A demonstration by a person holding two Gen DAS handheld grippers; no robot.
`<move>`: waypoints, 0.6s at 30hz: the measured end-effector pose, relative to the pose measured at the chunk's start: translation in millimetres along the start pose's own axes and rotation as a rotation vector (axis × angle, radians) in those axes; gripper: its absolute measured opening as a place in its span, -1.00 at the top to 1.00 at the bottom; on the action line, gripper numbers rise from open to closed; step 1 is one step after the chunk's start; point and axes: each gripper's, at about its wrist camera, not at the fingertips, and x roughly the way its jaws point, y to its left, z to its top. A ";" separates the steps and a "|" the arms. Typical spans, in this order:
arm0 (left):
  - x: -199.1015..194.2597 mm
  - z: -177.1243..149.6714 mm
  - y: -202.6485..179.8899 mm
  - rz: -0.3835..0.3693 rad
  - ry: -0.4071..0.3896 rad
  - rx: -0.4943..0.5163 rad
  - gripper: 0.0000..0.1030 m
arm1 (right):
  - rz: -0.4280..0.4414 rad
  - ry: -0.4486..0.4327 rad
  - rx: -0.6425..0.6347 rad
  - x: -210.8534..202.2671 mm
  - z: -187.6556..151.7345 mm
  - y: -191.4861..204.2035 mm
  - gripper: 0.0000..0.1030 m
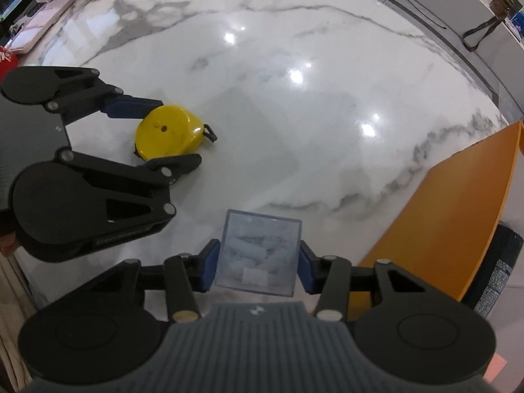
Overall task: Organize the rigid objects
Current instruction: 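Grasp the yellow tape measure with the left tool, then carry the tape measure and clear box over the orange box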
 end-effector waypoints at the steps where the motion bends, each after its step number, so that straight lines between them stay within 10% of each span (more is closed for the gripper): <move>1: 0.0 0.2 -0.3 0.000 0.002 0.000 -0.19 | -0.004 -0.001 -0.005 1.0 0.0 1.0 0.06; 18: -50.0 -9.6 -8.9 0.035 -0.038 0.062 -0.17 | -0.050 -0.095 -0.027 -31.0 -12.7 22.1 0.07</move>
